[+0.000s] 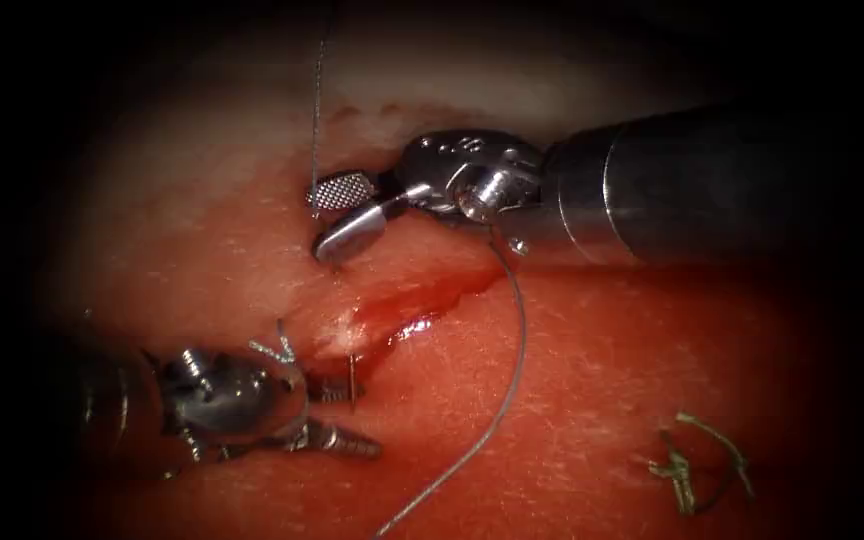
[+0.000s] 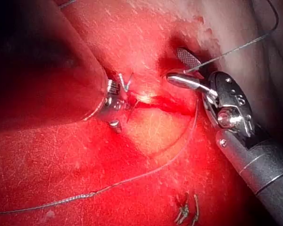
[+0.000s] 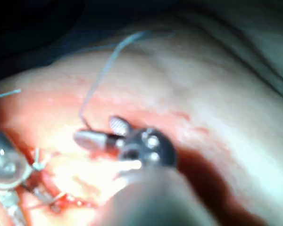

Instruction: Wound Closure

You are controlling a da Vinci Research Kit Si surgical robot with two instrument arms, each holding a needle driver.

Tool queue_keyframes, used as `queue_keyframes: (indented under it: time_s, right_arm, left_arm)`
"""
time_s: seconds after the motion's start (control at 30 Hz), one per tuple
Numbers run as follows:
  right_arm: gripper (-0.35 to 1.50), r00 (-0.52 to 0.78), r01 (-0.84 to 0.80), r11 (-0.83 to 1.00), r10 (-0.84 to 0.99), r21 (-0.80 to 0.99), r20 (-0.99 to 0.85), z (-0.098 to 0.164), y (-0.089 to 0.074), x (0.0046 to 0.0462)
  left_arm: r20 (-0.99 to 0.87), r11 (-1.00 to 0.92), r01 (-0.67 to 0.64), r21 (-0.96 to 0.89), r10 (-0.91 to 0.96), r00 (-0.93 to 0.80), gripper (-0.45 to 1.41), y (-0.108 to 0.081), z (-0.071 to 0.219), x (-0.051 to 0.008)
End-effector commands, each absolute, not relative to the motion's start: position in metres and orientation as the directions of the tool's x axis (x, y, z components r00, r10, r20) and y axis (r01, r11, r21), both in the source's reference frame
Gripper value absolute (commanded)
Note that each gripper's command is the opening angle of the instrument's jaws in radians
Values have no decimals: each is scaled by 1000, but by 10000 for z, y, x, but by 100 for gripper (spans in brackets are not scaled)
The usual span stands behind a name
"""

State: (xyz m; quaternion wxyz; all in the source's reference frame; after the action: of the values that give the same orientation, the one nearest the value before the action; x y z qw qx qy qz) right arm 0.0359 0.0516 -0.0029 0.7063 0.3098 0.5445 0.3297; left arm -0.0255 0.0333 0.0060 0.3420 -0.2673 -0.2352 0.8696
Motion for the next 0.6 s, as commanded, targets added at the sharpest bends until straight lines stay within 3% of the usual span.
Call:
queue_keyframes:
  time_s: [0.03, 0.2, 0.27, 0.3, 0.33, 0.37, 0.6]
  right_arm:
    - [131, 189, -126, 592, 802, 796, -567, -24, 514, 368]
    - [125, 194, -115, 596, 798, 795, -570, -28, 508, 371]
    - [100, 199, -109, 594, 799, 797, -568, -33, 504, 373]
    - [68, 209, -93, 592, 797, 800, -566, -34, 503, 373]
    - [68, 209, -93, 592, 797, 800, -566, -34, 503, 373]
    - [-30, 227, -60, 590, 794, 806, -564, -35, 501, 370]
    - [-35, 222, -20, 593, 787, 805, -575, -33, 497, 367]
  left_arm:
    - [-303, -654, -467, -595, 721, -623, 46, 326, 67, -260]
    - [-303, -655, -467, -595, 721, -624, 46, 326, 67, -261]
    - [-303, -655, -467, -594, 720, -624, 46, 326, 67, -261]
    - [-303, -655, -467, -594, 720, -624, 46, 326, 67, -261]
    - [-303, -655, -467, -594, 720, -624, 46, 326, 67, -261]
    - [-304, -655, -467, -594, 720, -624, 46, 326, 67, -261]
    - [-303, -655, -467, -594, 721, -624, 46, 326, 67, -262]
